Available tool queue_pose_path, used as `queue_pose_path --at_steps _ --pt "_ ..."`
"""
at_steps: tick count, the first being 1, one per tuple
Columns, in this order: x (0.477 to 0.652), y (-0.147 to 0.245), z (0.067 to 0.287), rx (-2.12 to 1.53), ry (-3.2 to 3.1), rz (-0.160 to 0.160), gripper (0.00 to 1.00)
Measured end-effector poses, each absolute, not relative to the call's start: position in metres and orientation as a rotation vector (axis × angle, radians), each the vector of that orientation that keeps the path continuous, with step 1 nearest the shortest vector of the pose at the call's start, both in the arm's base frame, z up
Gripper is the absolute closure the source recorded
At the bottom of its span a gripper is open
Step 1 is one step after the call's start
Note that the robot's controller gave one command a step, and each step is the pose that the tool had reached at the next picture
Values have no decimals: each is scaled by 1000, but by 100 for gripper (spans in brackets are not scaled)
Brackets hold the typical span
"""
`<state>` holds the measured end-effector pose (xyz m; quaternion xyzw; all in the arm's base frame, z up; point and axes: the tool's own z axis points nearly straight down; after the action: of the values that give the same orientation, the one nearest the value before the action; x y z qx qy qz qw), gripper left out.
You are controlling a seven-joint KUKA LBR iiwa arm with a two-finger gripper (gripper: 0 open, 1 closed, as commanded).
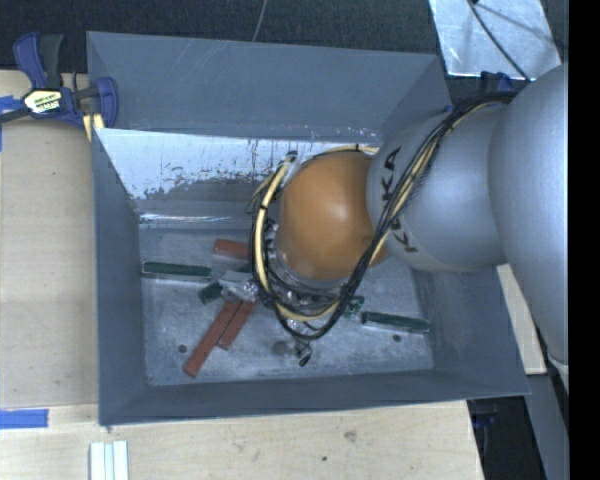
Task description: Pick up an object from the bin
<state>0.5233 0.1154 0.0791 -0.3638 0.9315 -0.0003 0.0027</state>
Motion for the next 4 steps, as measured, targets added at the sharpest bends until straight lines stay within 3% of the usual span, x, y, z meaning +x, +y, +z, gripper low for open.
queue_pose_path --at_steps 1,2,3,4 --pt "544 177 91 -1569 2718 1 100" --pt "544 177 91 -1568 2719 1 100" --pt "537 141 197 -1561 2724 1 100" --pt "537 141 197 -1560 2724 1 100"
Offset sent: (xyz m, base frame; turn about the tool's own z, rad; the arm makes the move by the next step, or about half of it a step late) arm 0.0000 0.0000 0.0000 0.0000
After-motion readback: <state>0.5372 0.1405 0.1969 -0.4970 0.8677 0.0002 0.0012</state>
